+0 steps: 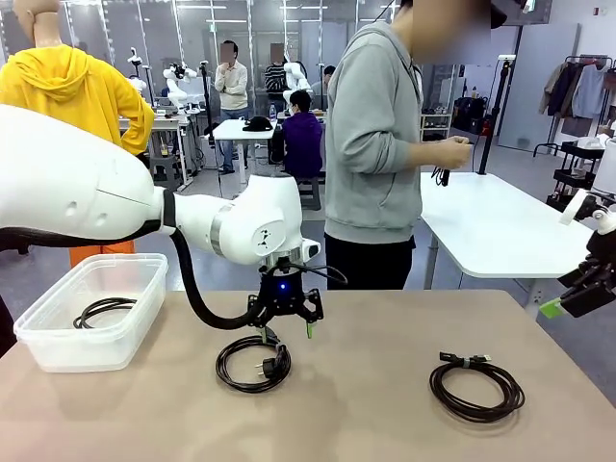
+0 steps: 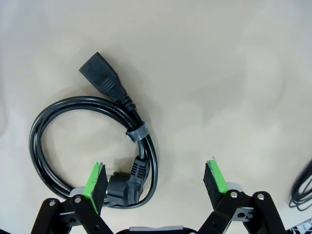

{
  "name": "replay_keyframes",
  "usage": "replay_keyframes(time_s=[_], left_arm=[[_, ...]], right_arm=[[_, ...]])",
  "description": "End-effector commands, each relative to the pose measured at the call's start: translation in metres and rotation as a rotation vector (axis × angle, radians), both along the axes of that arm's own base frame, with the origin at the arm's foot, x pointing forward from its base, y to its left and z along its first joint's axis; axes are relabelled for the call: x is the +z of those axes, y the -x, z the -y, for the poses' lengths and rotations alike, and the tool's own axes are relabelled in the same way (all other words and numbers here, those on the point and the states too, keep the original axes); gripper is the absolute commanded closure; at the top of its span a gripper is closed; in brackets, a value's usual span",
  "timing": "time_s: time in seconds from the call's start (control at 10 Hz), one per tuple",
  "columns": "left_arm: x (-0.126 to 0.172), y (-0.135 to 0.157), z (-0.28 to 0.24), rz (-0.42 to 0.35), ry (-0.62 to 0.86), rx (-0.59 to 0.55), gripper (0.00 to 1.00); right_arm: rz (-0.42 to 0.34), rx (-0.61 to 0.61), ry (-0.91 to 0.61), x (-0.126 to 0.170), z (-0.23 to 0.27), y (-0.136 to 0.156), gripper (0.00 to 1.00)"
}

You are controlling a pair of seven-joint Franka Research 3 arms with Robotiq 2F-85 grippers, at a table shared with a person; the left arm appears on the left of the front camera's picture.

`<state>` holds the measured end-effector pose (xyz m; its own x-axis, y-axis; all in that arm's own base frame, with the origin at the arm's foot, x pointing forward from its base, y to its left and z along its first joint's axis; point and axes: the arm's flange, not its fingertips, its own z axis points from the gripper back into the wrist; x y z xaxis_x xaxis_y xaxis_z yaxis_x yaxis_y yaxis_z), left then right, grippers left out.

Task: Organize and store the cables.
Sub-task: Place the Power Cable into the Organizing box.

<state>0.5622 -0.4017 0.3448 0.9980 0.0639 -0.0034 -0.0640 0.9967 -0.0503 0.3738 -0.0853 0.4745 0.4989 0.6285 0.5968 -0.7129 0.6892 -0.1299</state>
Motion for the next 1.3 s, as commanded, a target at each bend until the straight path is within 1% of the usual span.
replay_keyframes(time_s=[0.0, 0.3, 0.4, 0.6, 0.7, 0.8, 0.9, 1.0, 1.2], left_arm=[[0.0, -0.008, 0.003, -0.052, -0.013, 0.032, 0.0], [-0.025, -0.021, -0.003, -0.065, -0.003, 0.054, 0.0], [-0.03, -0.022, -0.003, -0.071, -0.002, 0.054, 0.0], [-0.033, -0.021, -0.003, -0.057, -0.011, 0.061, 0.0], [-0.034, -0.021, -0.004, -0.04, -0.049, 0.083, 0.19], [-0.035, -0.018, -0.002, -0.061, -0.065, 0.048, 0.53], [-0.034, -0.018, 0.0, -0.048, -0.067, 0.054, 0.79], [-0.033, -0.018, 0.0, -0.028, -0.045, 0.072, 1.0], [-0.033, -0.02, 0.001, -0.003, -0.06, 0.089, 1.0]], right_arm=[[-0.021, -0.018, 0.003, 0.001, -0.003, 0.0, 0.0], [-0.021, -0.018, 0.003, 0.001, -0.003, 0.0, 0.0], [-0.021, -0.018, 0.003, 0.001, -0.003, 0.0, 0.0], [-0.021, -0.018, 0.003, 0.001, -0.003, 0.0, 0.0], [-0.021, -0.018, 0.003, 0.001, -0.003, 0.0, 0.0], [-0.021, -0.018, 0.003, 0.001, -0.003, 0.0, 0.0], [-0.021, -0.018, 0.003, 0.001, -0.003, 0.0, 0.0], [-0.021, -0.018, 0.003, 0.001, -0.003, 0.0, 0.0], [-0.021, -0.018, 0.003, 0.001, -0.003, 0.0, 0.0]])
